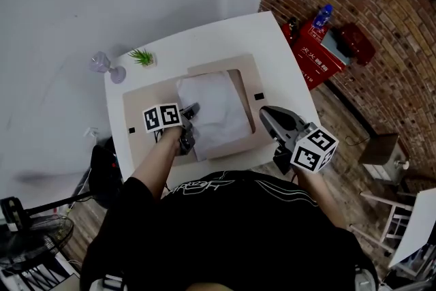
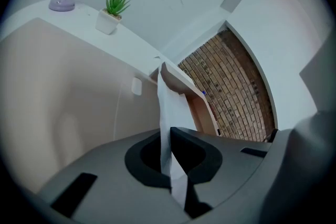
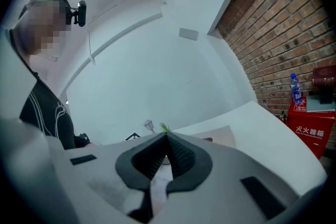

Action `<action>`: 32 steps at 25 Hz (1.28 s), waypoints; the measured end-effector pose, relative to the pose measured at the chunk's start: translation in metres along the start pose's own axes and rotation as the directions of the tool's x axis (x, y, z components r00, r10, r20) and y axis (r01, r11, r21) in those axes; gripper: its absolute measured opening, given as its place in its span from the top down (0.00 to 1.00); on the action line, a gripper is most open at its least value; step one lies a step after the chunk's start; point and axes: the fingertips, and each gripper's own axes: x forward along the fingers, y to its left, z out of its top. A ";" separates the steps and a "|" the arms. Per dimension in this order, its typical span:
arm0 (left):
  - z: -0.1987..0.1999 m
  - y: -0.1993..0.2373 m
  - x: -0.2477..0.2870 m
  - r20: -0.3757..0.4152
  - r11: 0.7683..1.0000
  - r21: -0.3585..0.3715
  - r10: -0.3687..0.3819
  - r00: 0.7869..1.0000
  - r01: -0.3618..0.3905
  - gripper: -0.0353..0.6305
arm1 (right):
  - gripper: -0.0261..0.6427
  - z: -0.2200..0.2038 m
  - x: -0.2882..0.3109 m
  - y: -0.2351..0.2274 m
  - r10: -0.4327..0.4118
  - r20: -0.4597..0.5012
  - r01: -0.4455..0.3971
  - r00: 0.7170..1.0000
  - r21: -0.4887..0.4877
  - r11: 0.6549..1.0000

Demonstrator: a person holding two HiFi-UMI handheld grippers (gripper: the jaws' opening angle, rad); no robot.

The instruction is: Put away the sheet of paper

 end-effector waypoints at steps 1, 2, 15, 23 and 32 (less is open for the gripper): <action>0.000 -0.001 0.004 -0.004 1.000 0.000 0.005 1.000 -0.005 0.90 | 0.96 0.002 0.000 -0.001 0.007 0.003 -0.007 1.000 -0.003 1.000; 0.001 -0.003 0.008 -0.007 1.000 0.001 0.010 1.000 -0.010 0.90 | 0.96 0.003 0.000 -0.002 0.012 0.005 -0.012 1.000 -0.005 1.000; -0.007 -0.037 0.052 -0.023 0.998 0.055 0.039 0.999 -0.038 0.90 | 0.96 0.011 -0.026 -0.020 0.028 0.034 -0.026 0.999 -0.051 0.998; -0.012 -0.048 0.054 -0.014 0.985 0.148 0.091 0.996 -0.088 0.59 | 0.96 0.009 -0.032 -0.025 0.030 0.029 -0.028 0.999 -0.057 0.998; 0.008 -0.042 0.011 0.087 0.951 0.272 0.129 0.988 -0.148 0.53 | 0.96 0.006 -0.021 -0.017 0.045 -0.007 -0.046 0.999 -0.098 0.994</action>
